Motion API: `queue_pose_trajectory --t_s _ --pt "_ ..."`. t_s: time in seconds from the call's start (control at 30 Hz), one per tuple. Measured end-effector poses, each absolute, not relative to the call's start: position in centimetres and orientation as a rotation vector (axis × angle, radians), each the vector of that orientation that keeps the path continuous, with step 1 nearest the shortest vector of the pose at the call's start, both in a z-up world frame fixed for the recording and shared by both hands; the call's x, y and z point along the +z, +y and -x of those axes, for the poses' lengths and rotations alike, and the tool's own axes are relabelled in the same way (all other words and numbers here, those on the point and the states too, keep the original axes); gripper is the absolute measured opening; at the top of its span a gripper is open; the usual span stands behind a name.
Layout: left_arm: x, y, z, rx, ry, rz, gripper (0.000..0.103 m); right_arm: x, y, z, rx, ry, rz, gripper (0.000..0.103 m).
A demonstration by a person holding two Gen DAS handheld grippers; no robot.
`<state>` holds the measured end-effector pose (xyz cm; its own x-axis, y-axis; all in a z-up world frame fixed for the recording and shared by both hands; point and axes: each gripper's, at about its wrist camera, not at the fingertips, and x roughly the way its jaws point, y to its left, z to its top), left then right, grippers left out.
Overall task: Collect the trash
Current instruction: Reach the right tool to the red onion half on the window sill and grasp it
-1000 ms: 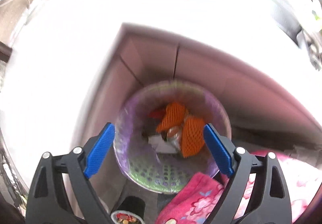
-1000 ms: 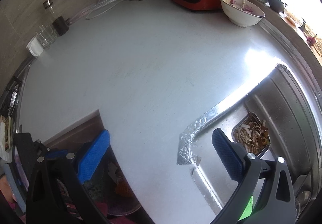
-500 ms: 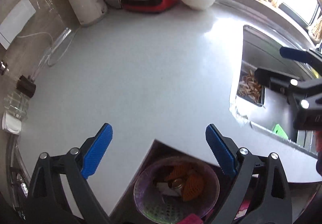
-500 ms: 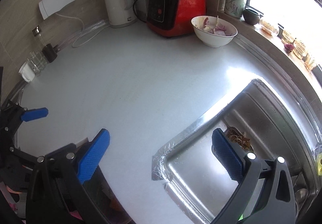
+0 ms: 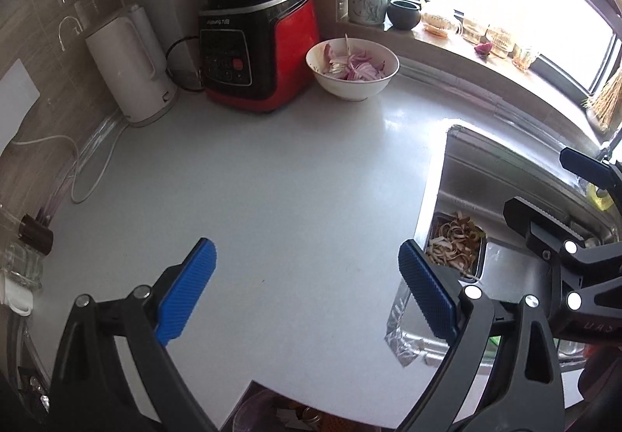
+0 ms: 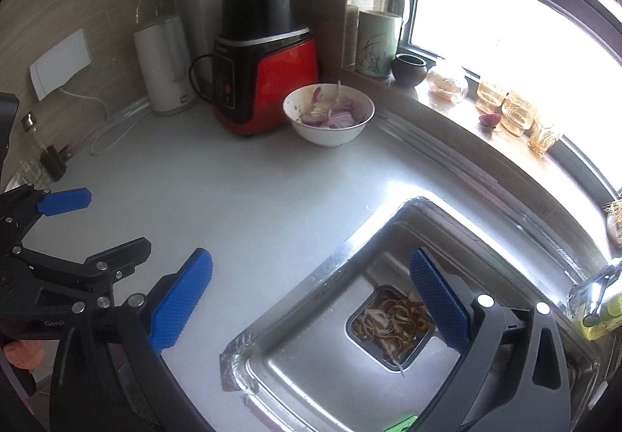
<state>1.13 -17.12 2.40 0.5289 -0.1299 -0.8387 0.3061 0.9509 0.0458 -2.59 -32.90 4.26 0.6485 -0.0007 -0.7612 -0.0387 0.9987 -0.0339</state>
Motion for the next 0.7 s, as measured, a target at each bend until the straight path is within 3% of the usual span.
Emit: queue_pose_trajectory --t_s 0.7 --pt "4.7 -31.6 -9.0 -0.319 0.860 -0.186 0.091 6.9 -48.5 -4.9 -0.196 0.737 -0.035 0.101"
